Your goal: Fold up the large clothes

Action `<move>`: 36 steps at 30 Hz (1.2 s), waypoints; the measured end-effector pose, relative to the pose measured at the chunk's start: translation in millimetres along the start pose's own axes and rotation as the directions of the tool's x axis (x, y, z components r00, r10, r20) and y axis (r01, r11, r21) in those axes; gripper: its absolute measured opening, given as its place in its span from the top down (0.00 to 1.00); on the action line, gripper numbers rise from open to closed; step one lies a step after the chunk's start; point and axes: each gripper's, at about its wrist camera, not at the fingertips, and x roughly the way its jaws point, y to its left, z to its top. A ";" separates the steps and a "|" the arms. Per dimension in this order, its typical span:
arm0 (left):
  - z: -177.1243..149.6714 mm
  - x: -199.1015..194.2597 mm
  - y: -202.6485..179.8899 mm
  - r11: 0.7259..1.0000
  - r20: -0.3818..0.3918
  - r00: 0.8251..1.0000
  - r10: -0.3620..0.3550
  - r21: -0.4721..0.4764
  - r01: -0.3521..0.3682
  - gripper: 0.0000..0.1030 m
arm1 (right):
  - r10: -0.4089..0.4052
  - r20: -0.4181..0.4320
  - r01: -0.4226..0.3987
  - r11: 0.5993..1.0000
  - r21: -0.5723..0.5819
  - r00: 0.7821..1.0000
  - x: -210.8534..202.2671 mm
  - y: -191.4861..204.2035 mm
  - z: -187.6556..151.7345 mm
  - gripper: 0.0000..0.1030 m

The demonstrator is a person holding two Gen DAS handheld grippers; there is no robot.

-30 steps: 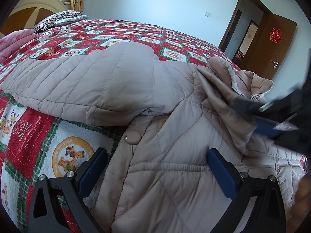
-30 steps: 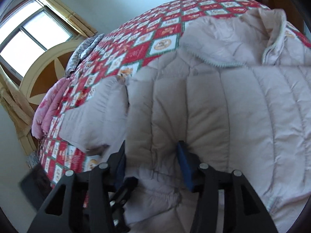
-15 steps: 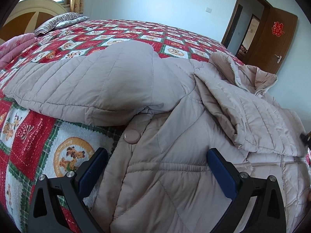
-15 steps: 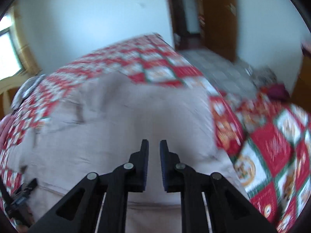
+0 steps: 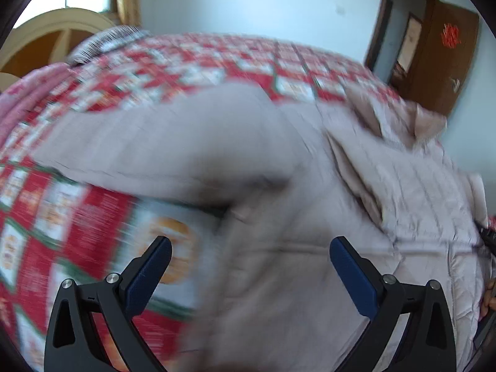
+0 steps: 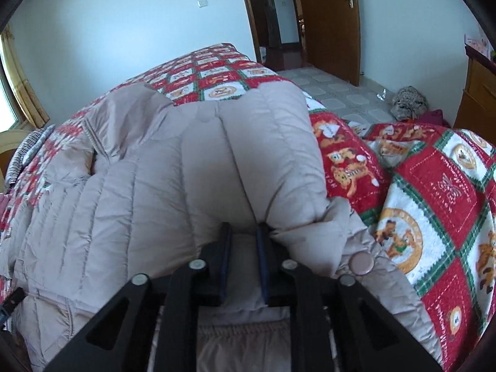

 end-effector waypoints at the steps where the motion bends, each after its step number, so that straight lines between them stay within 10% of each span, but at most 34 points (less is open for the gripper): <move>1: 7.0 -13.1 15.4 1.000 0.044 0.999 0.016 -0.016 -0.015 0.01 | 0.023 0.017 -0.023 1.000 0.006 1.000 -3.6 -0.2 -0.1 0.58; 3: 23.0 -31.9 51.6 0.994 0.119 0.989 0.086 -0.073 -0.078 0.01 | 0.047 0.081 -0.046 0.999 -0.012 0.996 -14.0 5.4 -2.8 0.24; 5: 38.4 -38.6 90.7 0.978 0.164 0.972 0.165 -0.155 -0.140 0.01 | 0.043 0.164 -0.033 0.997 -0.068 0.986 -28.8 15.5 -5.0 0.16; 10: 63.5 -11.2 190.6 0.872 0.096 0.948 0.303 -0.428 -0.235 0.01 | 0.029 0.187 0.005 0.984 -0.180 0.982 -25.6 37.6 -6.7 0.16; 20: 51.6 61.5 245.1 0.736 -0.004 0.970 0.242 -0.651 -0.186 0.10 | 0.029 0.076 -0.021 0.994 -0.107 0.997 -5.7 23.0 -11.7 0.16; 24: 63.6 72.0 233.4 0.795 -0.003 0.967 0.257 -0.568 -0.213 0.64 | 0.017 0.063 -0.009 0.993 -0.121 0.998 -3.4 25.3 -13.0 0.16; 28: 74.5 80.3 228.7 0.831 -0.010 0.972 0.234 -0.518 -0.205 0.95 | 0.017 0.060 -0.010 0.993 -0.118 0.998 -4.1 24.8 -15.0 0.16; 36: 101.6 19.0 160.9 0.937 0.229 0.935 0.271 -0.284 -0.202 0.95 | 0.016 0.054 -0.010 0.993 -0.115 0.998 -2.4 25.9 -15.3 0.16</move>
